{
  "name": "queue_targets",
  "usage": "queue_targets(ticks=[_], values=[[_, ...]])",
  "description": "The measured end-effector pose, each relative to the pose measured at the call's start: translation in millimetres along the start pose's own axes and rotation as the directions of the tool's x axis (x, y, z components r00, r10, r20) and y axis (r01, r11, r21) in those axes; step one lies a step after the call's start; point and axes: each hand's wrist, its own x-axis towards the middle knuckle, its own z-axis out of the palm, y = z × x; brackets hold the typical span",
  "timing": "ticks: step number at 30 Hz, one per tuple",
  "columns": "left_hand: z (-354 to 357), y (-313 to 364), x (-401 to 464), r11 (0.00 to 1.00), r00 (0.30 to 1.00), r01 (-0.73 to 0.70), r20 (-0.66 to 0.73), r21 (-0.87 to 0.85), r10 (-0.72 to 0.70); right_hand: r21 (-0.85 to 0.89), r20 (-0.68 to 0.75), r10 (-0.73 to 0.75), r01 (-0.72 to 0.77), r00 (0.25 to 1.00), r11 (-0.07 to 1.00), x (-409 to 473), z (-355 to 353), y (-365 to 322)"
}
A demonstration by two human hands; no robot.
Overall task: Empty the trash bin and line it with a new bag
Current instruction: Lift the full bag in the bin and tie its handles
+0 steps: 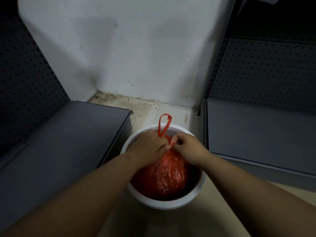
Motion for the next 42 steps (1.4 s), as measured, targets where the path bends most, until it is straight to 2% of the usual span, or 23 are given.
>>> queue_targets(ticks=[2, 3, 5, 7, 10, 14, 19, 23, 25, 29, 32, 35, 38, 40, 42], values=[[-4.5, 3.5, 2.3, 0.977, 0.991, 0.107, 0.097, -0.184, -0.090, -0.047, -0.044, -0.044, 0.042, 0.998, 0.998, -2.2, 1.0, 1.4], [-6.1, 4.7, 2.5, 0.932, 0.976, 0.192, 0.158, -0.308, -0.149, -0.109, -0.081, -0.088, 0.078, 0.993, 0.991, -4.4, 0.8, 2.1], [-8.4, 8.2, 1.2, 0.779, 0.937, 0.342, 0.259, -0.526, -0.236, -0.257, -0.114, -0.214, 0.179, 0.970, 0.950, -9.5, 0.3, 3.4], [-7.3, 9.2, 0.0, 0.670, 0.923, 0.384, 0.283, -0.636, -0.261, -0.341, -0.076, -0.315, 0.272, 0.946, 0.900, -15.3, 0.5, 3.4], [-6.0, 7.8, 1.4, 0.606, 0.901, 0.434, 0.321, -0.667, -0.292, -0.370, -0.051, -0.361, 0.319, 0.931, 0.873, -20.3, 3.7, 2.1], [-8.5, 4.6, 3.8, 0.629, 0.870, 0.489, 0.395, -0.604, -0.296, -0.369, -0.092, -0.344, 0.289, 0.934, 0.883, -21.0, 4.9, -3.4], [-10.4, 2.5, 4.0, 0.464, 0.842, 0.539, 0.452, -0.703, -0.295, -0.278, -0.086, -0.337, 0.302, 0.938, 0.912, -22.3, 2.7, -8.3], [-11.3, 1.6, 1.8, 0.473, 0.839, 0.545, 0.448, -0.692, -0.310, -0.314, -0.046, -0.245, 0.219, 0.968, 0.924, -17.2, 5.6, -2.8], [-11.5, 0.5, 2.1, 0.493, 0.839, 0.544, 0.438, -0.680, -0.322, -0.250, -0.048, -0.198, 0.180, 0.979, 0.951, -14.5, 7.0, -0.5], [-12.1, -2.0, 3.1, 0.719, 0.897, 0.436, 0.328, -0.541, -0.297, -0.138, -0.033, -0.098, 0.093, 0.995, 0.986, -10.7, 2.5, 2.8], [-10.7, -3.2, 0.6, 0.780, 0.935, 0.349, 0.245, -0.520, -0.256, -0.159, -0.036, -0.065, 0.059, 0.997, 0.985, -10.4, 0.3, 4.5], [-8.0, -1.8, -2.6, 0.819, 0.957, 0.287, 0.189, -0.497, -0.221, -0.186, -0.043, -0.064, 0.055, 0.997, 0.981, -11.1, 0.4, 3.6], [-6.3, 0.2, -4.1, 0.851, 0.951, 0.293, 0.225, -0.436, -0.212, -0.197, -0.051, -0.058, 0.047, 0.997, 0.979, -10.8, 1.4, 3.1], [-6.7, 0.3, -4.9, 0.839, 0.932, 0.333, 0.288, -0.430, -0.222, -0.188, -0.057, -0.061, 0.049, 0.996, 0.981, -11.6, 2.7, 2.2], [-6.8, -2.2, -5.0, 0.781, 0.910, 0.389, 0.337, -0.488, -0.243, -0.190, -0.072, -0.089, 0.074, 0.993, 0.979, -13.8, 2.9, 1.7]])
